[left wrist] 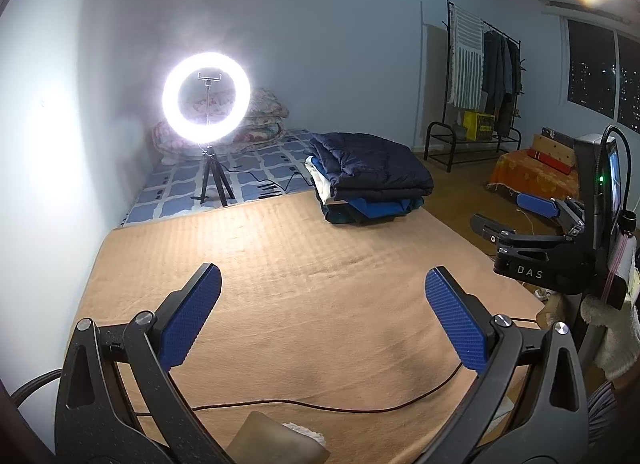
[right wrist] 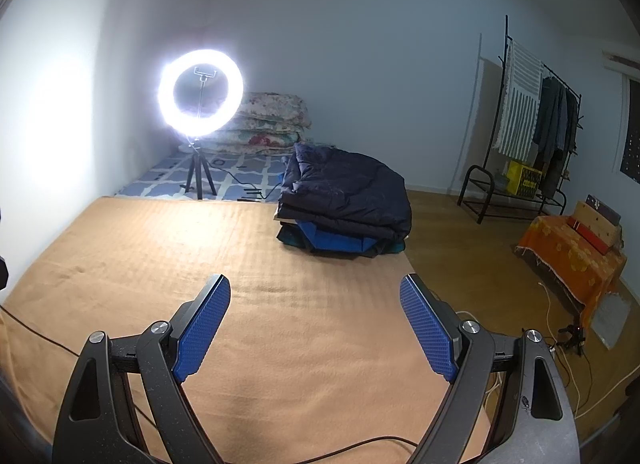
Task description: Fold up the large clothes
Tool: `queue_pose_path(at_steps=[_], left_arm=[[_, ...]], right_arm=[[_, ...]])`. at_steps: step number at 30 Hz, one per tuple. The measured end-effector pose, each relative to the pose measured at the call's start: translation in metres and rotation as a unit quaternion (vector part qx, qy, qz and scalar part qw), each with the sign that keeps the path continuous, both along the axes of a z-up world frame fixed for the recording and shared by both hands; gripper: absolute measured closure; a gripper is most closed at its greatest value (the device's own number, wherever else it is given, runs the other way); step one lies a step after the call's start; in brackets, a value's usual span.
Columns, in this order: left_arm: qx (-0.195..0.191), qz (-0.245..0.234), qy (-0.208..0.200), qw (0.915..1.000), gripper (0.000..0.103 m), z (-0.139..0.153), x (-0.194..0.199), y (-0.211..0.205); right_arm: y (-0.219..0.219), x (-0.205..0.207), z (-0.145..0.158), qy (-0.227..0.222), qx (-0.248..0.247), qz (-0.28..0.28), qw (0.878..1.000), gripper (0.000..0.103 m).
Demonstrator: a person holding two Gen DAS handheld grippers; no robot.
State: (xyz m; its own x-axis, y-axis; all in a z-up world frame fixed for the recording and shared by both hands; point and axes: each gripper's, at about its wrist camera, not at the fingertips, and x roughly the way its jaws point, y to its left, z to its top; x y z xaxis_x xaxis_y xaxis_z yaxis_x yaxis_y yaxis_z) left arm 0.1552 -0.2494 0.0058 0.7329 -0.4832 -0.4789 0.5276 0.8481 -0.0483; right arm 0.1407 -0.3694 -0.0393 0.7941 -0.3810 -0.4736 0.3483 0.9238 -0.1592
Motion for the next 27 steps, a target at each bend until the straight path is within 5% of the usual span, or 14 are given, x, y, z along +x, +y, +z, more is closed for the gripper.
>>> queue_pose_path(at_steps=[27], left_arm=[[0.003,0.001,-0.003,1.0000,0.000,-0.0006,-0.0016,0.0045]], right_arm=[[0.0005,-0.0006,-0.0021,0.002,0.002,0.000,1.000,0.016]])
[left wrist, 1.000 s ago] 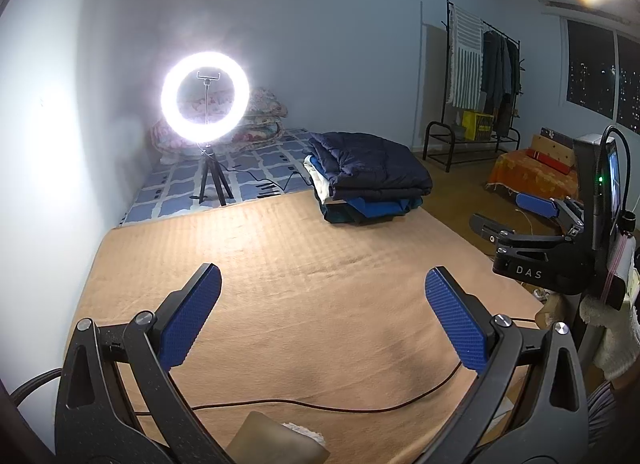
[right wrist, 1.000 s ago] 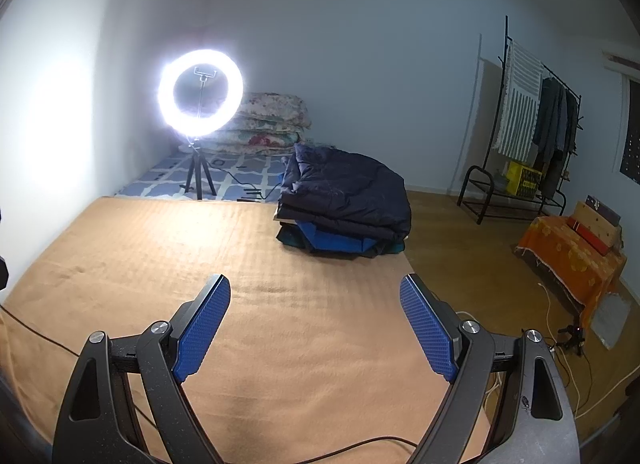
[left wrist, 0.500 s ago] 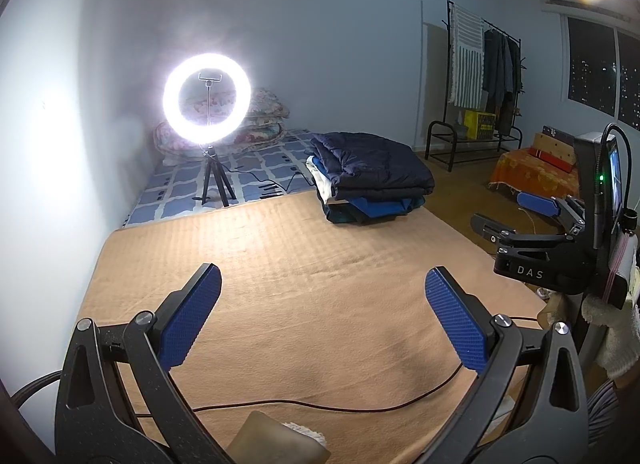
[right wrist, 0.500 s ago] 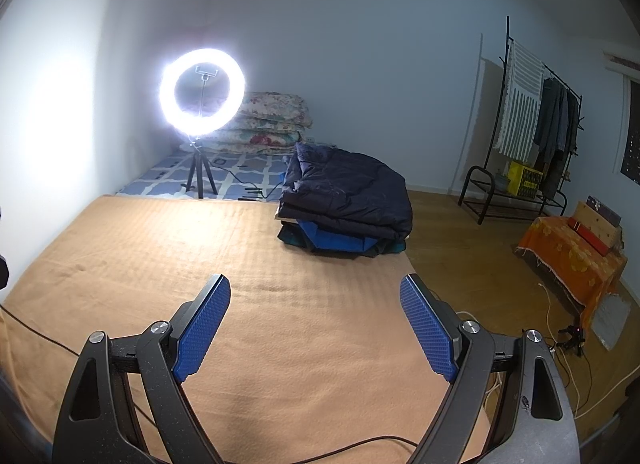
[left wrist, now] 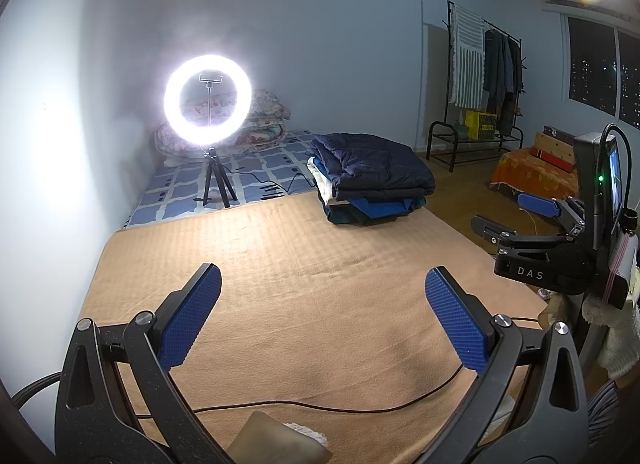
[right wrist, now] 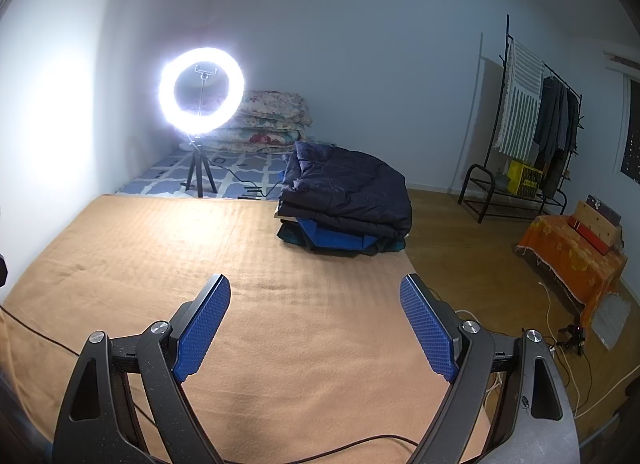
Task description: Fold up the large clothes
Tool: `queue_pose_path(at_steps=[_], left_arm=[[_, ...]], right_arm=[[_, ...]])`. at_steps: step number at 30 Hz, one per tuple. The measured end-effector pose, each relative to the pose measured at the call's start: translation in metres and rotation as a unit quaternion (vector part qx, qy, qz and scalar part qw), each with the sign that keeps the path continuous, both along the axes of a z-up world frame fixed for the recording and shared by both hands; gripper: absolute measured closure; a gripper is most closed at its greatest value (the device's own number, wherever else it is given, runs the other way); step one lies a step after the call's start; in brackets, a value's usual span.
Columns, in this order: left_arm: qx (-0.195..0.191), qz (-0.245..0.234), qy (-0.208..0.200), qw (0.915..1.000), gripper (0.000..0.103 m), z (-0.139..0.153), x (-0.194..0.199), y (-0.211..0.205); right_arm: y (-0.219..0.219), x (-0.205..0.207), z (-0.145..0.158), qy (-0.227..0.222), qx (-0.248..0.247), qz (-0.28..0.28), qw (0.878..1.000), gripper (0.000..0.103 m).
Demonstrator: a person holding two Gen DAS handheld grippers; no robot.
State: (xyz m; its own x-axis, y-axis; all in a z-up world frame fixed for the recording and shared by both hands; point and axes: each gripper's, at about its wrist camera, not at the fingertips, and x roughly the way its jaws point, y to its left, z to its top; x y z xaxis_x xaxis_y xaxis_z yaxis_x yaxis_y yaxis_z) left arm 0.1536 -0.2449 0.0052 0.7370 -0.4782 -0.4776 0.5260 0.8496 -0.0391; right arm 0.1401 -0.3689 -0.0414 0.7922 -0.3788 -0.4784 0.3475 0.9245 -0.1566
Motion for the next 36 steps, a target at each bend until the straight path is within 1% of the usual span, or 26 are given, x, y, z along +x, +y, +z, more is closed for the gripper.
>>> queue_pose_path(at_steps=[36], left_arm=[[0.007,0.003,-0.003,1.0000,0.000,0.0036,0.0061,0.0083]], right_arm=[[-0.0002,-0.0009,-0.0016,0.002,0.001,0.001,1.000,0.016]])
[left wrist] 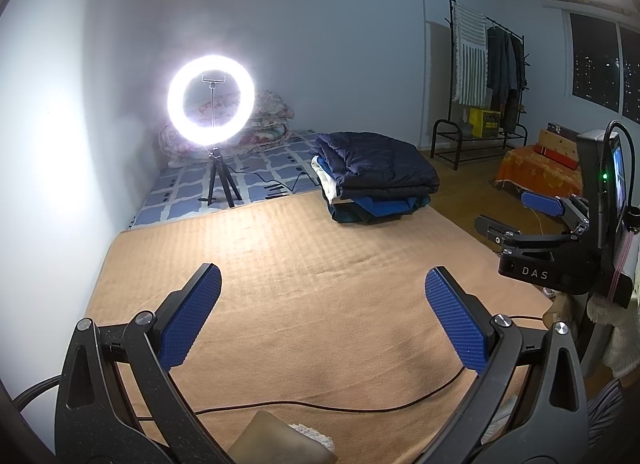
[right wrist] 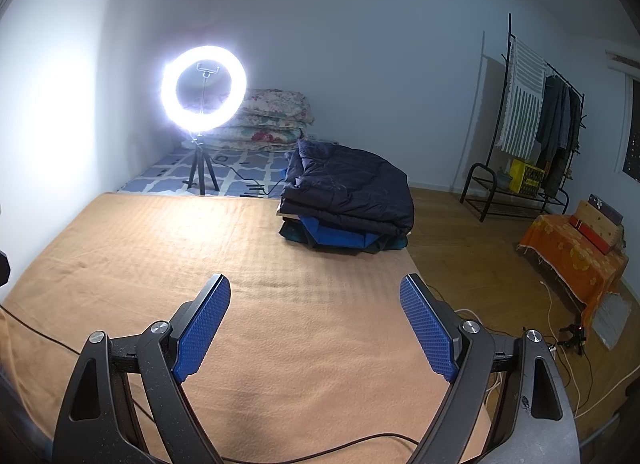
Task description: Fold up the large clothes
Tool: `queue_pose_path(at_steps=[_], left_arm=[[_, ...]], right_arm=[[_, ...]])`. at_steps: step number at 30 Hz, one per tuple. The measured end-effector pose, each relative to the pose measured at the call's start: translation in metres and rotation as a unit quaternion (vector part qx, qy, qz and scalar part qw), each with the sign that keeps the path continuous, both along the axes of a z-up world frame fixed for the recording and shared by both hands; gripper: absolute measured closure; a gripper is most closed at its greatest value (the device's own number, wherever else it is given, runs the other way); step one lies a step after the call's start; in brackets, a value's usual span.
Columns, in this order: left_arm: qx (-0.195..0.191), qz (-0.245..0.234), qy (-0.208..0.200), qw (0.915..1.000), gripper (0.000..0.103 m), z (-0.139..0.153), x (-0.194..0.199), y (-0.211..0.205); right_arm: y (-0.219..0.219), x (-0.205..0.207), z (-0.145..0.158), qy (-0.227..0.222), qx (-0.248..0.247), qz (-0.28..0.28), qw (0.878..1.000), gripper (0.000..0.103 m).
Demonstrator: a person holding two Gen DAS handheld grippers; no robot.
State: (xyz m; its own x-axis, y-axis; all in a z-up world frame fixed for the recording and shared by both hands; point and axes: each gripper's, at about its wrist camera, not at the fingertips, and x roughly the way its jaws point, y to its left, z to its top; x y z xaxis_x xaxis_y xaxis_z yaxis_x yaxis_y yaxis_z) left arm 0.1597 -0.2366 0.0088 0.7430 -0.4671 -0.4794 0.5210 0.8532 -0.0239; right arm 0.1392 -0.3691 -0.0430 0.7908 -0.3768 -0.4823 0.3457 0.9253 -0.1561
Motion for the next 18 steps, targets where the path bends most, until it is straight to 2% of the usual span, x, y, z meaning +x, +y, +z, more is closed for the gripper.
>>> queue_pose_path(at_steps=[11,18], left_arm=[[-0.002,0.009,0.007,0.9999,0.000,-0.0045,0.0036,0.0029],[0.004,0.018,-0.011,0.9998,0.000,-0.0075,-0.0009,0.0004]], right_arm=[[-0.0014,-0.0009,-0.0027,0.002,0.002,0.003,1.000,0.016],[-0.0034,0.0001,-0.0061,0.006,0.002,0.009,1.000,0.016]])
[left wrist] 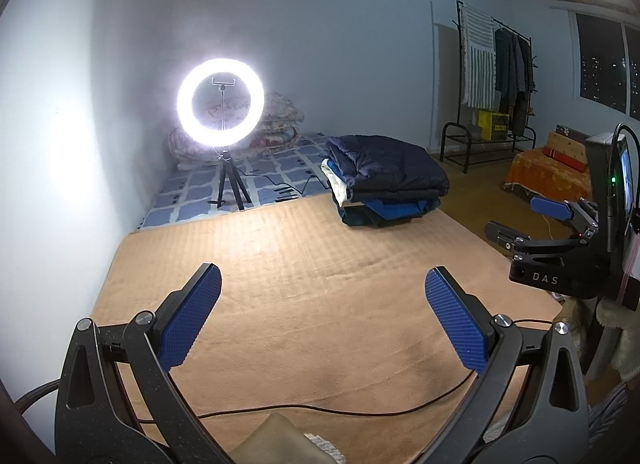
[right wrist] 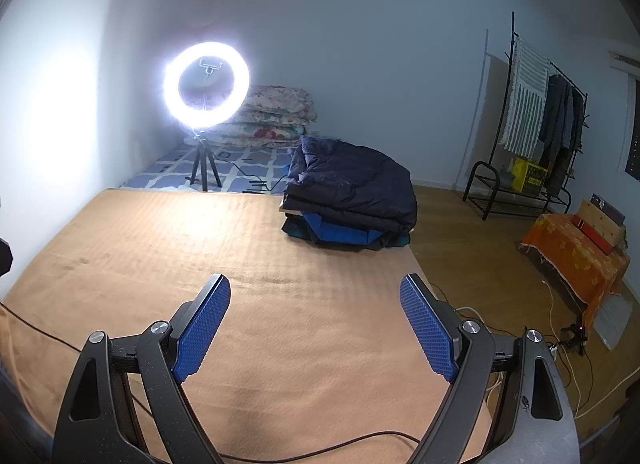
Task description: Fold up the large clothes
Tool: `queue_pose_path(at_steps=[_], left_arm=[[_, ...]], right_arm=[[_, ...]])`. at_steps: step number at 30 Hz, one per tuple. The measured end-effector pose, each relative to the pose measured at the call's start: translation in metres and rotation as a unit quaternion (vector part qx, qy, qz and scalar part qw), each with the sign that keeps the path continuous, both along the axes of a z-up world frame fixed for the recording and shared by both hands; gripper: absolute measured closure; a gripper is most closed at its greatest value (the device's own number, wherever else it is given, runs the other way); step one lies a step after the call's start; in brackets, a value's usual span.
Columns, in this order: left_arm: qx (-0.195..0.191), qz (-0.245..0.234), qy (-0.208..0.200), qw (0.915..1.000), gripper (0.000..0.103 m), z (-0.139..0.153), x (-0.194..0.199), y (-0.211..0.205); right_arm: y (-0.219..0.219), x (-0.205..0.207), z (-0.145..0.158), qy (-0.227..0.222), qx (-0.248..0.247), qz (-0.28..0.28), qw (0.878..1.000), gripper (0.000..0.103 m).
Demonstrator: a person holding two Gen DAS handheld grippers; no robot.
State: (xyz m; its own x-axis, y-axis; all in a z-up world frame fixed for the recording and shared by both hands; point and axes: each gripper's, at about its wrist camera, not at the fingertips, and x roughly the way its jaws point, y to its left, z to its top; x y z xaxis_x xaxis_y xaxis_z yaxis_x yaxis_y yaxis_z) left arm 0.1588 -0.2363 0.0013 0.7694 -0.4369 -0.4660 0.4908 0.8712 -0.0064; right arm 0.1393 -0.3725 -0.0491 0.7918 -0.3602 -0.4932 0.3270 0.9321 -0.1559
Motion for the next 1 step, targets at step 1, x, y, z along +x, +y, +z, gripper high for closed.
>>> queue_pose_path(at_steps=[1], left_arm=[[0.000,0.001,0.003,1.0000,0.000,-0.0003,0.0015,0.0006]], right_arm=[[-0.0005,-0.0004,0.0001,0.000,0.001,0.001,1.000,0.016]])
